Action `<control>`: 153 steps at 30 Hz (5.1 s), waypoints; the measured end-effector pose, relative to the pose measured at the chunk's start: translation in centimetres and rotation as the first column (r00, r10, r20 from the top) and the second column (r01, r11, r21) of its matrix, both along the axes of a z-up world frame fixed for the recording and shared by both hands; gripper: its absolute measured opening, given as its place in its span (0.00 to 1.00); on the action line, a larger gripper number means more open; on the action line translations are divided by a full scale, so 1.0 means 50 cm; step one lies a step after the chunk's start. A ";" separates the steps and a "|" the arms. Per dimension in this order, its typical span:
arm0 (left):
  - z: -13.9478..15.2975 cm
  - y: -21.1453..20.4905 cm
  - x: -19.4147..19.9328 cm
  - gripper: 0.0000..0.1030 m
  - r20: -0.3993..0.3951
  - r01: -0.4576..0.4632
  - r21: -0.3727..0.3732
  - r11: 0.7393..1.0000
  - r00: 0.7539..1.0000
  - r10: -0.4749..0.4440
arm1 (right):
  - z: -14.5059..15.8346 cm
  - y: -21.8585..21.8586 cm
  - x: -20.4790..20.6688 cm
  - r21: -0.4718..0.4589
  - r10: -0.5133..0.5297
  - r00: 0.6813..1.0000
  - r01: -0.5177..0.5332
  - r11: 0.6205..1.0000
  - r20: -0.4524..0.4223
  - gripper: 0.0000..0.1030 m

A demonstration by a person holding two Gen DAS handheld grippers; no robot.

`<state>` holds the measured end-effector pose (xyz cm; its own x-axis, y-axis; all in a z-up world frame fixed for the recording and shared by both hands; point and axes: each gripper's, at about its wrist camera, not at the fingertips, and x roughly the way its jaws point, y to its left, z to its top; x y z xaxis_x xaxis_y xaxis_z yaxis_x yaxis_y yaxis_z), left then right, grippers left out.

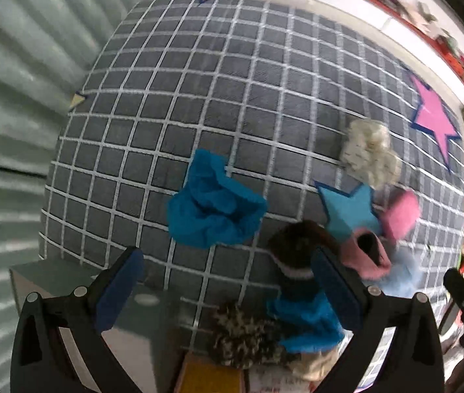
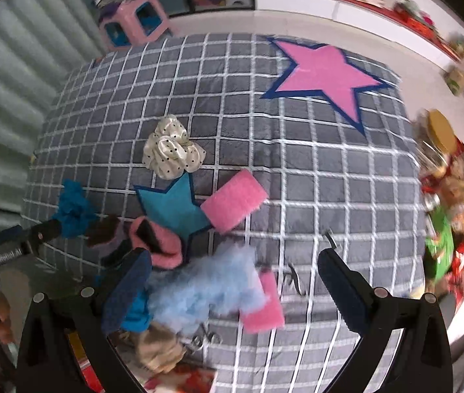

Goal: Organize soft objects
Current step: 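Grasp the blue cloth with the left tool while the right grasps the pink sponge, then carry blue cloth and pink sponge into the white box and release both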

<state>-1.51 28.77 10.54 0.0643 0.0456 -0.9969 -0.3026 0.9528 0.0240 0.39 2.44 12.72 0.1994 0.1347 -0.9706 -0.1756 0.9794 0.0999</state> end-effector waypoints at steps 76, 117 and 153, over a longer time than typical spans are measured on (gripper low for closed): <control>0.240 -0.154 -0.439 0.35 0.178 0.129 -0.022 0.991 0.976 -0.123 | 0.073 0.041 -0.329 0.198 0.317 0.949 -0.311 0.929 0.005 0.75; 0.096 0.246 -0.719 0.35 0.058 -0.035 -0.074 0.997 0.998 0.039 | 0.105 0.515 -0.602 0.108 0.591 0.806 -0.588 0.801 0.002 0.75; 0.030 0.278 -0.700 0.99 0.024 -0.108 -0.127 0.986 0.993 0.112 | 0.111 0.572 -0.598 0.036 0.638 0.768 -0.641 0.767 0.058 0.99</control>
<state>-36.52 42.66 12.02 0.0963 -0.0709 -0.9928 -0.4049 0.9084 -0.1042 -29.50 31.01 18.29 0.0871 0.2937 -0.9519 -0.7643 0.6326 0.1252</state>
